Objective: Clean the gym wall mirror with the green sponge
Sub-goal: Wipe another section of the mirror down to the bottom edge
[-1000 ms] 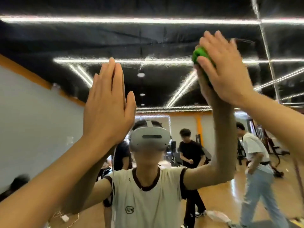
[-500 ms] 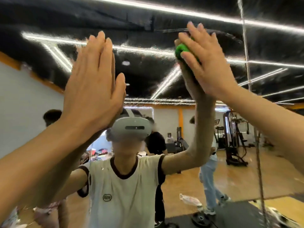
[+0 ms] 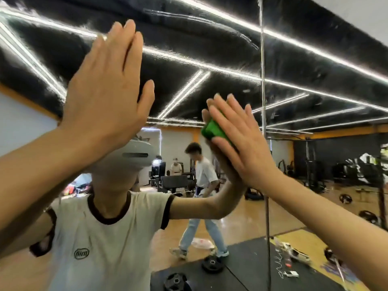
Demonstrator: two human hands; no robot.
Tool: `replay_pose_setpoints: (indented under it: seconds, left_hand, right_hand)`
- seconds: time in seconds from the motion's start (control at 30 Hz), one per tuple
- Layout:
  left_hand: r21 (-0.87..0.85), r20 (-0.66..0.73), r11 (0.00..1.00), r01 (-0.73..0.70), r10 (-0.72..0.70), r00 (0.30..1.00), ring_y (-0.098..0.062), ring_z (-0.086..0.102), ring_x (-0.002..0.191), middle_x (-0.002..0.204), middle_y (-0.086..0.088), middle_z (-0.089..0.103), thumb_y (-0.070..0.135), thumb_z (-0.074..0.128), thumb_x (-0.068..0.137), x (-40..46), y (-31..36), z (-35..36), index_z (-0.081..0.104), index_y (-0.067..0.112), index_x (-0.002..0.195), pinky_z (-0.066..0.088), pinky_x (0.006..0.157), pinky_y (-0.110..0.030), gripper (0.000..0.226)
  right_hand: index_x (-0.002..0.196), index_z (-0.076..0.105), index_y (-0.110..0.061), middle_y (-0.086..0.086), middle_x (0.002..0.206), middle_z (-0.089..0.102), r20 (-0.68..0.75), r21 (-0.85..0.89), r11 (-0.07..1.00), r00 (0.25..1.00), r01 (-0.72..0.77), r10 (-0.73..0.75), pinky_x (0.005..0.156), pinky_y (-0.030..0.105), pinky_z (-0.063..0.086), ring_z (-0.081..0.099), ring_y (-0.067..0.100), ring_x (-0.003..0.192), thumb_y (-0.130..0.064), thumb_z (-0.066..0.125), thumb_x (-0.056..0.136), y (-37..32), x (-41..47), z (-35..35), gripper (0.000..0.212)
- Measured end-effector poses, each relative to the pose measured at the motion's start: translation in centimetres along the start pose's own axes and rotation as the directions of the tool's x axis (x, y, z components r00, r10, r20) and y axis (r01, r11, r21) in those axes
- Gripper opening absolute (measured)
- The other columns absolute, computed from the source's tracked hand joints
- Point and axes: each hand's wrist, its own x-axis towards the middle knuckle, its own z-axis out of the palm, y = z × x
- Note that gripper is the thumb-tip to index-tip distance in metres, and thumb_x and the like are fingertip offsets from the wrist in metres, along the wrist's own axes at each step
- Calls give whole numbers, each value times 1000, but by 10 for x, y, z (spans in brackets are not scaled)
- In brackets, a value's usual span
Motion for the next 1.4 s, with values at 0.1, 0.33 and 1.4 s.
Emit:
replay_pose_setpoints:
  seconds: [0.1, 0.33, 1.4]
  left_hand:
    - [0, -16, 1000, -15, 15, 1000, -34, 13, 154, 165, -22, 17, 35, 29, 103, 1, -2, 3, 18, -4, 157, 4, 126, -40, 68]
    - [-6, -57, 1000, -22, 21, 998, -44, 25, 144, 158, -27, 27, 34, 31, 102, -1, -1, 6, 24, -7, 152, 20, 123, -52, 66]
    - [21, -39, 1000, -12, 13, 999, -34, 14, 154, 165, -22, 18, 38, 26, 103, 0, -1, 4, 18, -2, 158, 4, 126, -39, 68]
  right_hand:
    - [155, 33, -10, 10, 164, 25, -107, 23, 980, 974, -196, 197, 122, 28, -6, 11, 26, 155, -32, 35, 109, 44, 71, -15, 51]
    - [159, 22, -7, 9, 168, 13, -171, 73, 921, 905, -384, 391, 125, 33, -7, 3, 23, 156, -30, 30, 109, 14, 18, 3, 55]
    - [159, 18, -11, 6, 168, 11, -58, -8, 964, 963, -266, 265, 127, 41, 4, 7, 21, 156, -37, 22, 110, -14, -98, 14, 55]
